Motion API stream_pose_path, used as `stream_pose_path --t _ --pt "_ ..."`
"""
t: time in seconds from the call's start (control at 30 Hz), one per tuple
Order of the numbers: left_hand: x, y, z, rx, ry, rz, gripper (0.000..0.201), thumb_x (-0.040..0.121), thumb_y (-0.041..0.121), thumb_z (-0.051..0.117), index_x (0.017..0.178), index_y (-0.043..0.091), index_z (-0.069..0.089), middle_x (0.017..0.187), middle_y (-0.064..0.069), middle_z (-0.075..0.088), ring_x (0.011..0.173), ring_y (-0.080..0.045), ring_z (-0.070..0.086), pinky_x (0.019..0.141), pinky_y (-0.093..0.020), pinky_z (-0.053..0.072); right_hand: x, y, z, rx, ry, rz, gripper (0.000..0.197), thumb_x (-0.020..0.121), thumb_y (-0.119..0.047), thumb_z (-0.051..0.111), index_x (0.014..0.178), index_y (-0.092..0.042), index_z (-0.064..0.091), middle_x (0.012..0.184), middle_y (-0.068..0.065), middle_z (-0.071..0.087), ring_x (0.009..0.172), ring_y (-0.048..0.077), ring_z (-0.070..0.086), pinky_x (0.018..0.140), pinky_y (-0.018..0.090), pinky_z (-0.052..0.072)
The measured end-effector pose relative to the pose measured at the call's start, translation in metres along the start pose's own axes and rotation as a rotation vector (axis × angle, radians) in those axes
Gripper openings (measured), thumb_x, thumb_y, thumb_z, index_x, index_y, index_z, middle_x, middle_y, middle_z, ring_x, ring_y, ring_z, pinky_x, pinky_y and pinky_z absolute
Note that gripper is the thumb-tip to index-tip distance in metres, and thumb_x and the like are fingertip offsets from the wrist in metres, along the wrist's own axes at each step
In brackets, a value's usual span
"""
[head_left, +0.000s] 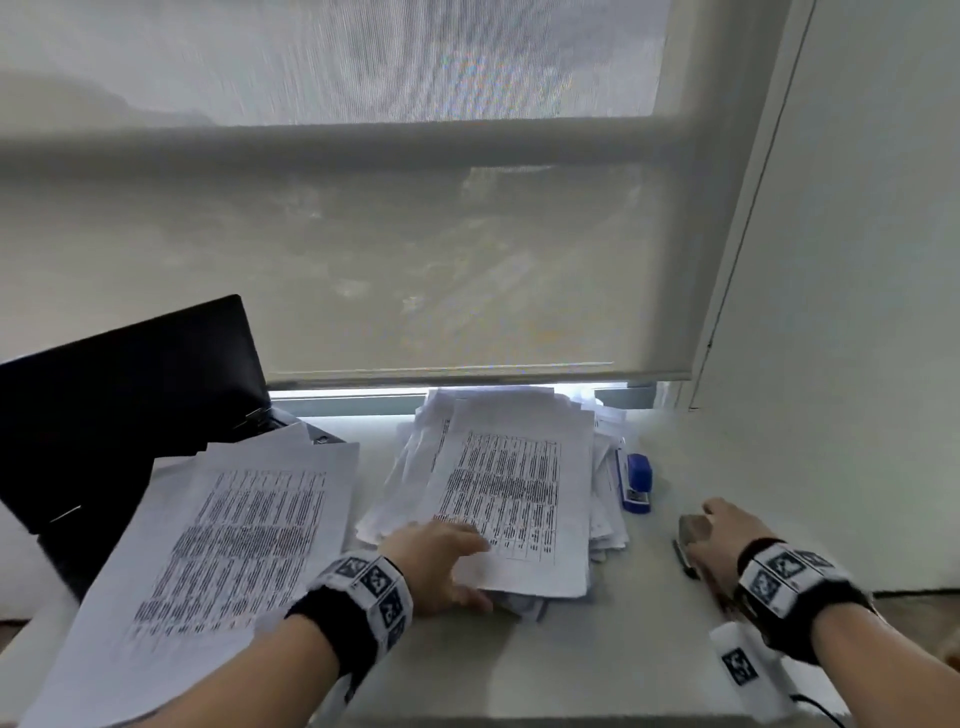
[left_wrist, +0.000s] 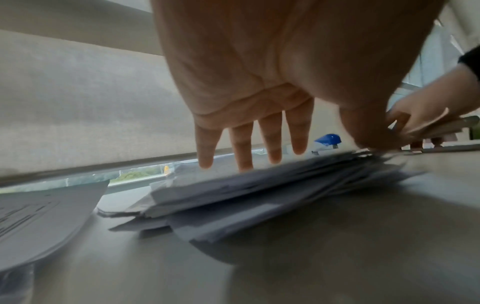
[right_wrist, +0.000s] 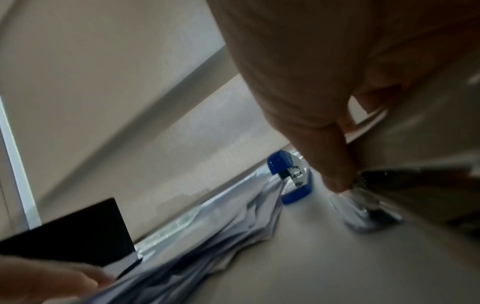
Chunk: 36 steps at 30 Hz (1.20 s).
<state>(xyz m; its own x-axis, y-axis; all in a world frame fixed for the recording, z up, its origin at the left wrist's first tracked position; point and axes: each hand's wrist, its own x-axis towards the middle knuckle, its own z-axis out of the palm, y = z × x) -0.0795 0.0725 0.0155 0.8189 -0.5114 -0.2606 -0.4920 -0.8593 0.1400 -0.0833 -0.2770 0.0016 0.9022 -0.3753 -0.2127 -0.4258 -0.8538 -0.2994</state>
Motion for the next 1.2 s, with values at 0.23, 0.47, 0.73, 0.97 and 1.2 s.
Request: stream_pose_path --t 0.23,0.47,0.73,0.97,1.2 --pt "-0.004 0.017 -0.004 -0.129 0.139 -0.098 0.026 0.081 0.051 0.051 0.099 0.042 0.067 0.104 0.011 0.071 0.100 -0.016 0.063 0.086 -0.026 0.049 -0.021 0.013 -0.008 0.033 -0.005 -0.008 0.051 0.077 -0.030 0.071 0.123 -0.017 0.055 0.125 0.010 0.059 0.113 0.027 0.057 0.093 0.027 0.044" --pt "-0.023 0.036 -0.010 -0.242 0.289 -0.166 0.017 0.081 0.037 0.065 0.093 0.036 0.077 0.090 0.010 0.074 0.085 -0.012 0.067 0.079 -0.024 0.053 -0.038 0.006 -0.040 0.107 0.102 -0.092 0.054 0.076 -0.024 0.072 0.126 -0.014 0.055 0.123 0.013 0.062 0.109 0.029 0.059 0.093 0.029 0.044" --pt "-0.041 0.052 -0.005 -0.417 -0.098 -0.037 0.054 0.088 0.064 0.051 0.129 0.029 0.060 0.130 0.004 0.060 0.115 -0.013 0.056 0.106 -0.037 0.042 -0.051 -0.038 -0.070 0.059 0.068 -0.311 0.053 0.075 -0.023 0.073 0.125 -0.019 0.056 0.116 0.006 0.065 0.096 0.022 0.059 0.084 0.025 0.043" --pt "-0.046 0.043 0.029 0.090 -0.155 -0.081 0.075 0.081 0.073 0.054 0.146 0.046 0.027 0.155 0.003 0.030 0.139 -0.034 0.031 0.114 -0.053 0.027 -0.066 -0.078 -0.018 0.022 -0.094 -0.446 0.048 0.080 -0.029 0.069 0.125 -0.024 0.054 0.118 0.002 0.063 0.093 0.015 0.056 0.085 0.021 0.041" --pt "-0.034 0.026 0.016 -0.042 0.066 -0.223 0.103 0.071 0.073 0.065 0.152 0.030 0.019 0.161 0.007 0.017 0.145 -0.024 0.020 0.117 -0.046 0.023 -0.059 -0.121 0.022 0.020 -0.152 -0.479 0.046 0.085 -0.031 0.065 0.129 -0.023 0.049 0.124 0.002 0.059 0.107 0.019 0.056 0.097 0.028 0.042"
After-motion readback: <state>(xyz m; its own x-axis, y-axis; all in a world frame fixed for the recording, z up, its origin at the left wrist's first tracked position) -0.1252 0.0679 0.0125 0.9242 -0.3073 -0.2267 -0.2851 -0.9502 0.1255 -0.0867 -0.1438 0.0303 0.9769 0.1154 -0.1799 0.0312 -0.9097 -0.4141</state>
